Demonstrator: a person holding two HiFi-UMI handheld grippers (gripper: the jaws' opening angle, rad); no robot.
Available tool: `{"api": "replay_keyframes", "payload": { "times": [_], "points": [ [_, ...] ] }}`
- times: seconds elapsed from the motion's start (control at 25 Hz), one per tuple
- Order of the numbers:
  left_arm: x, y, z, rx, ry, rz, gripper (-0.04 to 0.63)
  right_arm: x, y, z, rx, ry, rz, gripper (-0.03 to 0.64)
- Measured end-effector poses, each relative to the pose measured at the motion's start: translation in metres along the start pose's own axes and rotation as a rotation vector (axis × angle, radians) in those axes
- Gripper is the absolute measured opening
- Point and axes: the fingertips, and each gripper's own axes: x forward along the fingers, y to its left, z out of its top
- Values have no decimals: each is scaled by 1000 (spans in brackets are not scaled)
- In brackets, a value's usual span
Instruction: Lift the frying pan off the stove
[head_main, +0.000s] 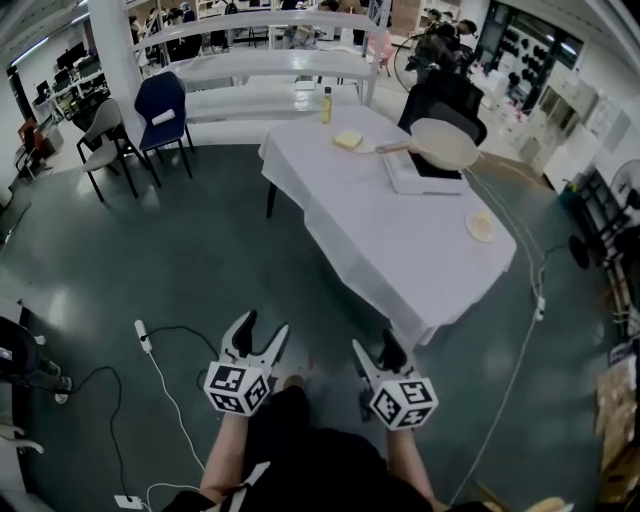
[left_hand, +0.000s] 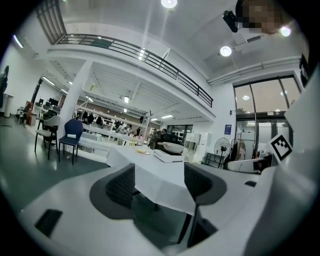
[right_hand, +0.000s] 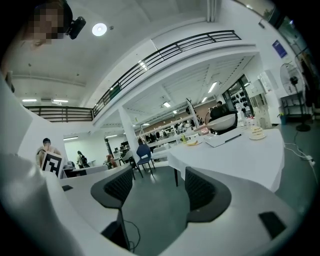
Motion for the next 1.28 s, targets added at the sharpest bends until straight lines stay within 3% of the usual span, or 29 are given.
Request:
{"api": "replay_keyframes", "payload": {
  "times": [0.64, 1.04, 1.28],
  "points": [
    [85, 92, 47, 29, -10, -45, 291, 124, -1, 37, -37, 17, -4, 305],
    [114, 109, 60, 99, -3, -119, 291, 171, -1, 44, -19, -5, -43, 305],
    [113, 122, 62, 68, -17, -99, 291, 176, -3, 45, -35, -4, -55, 305]
  ]
}}
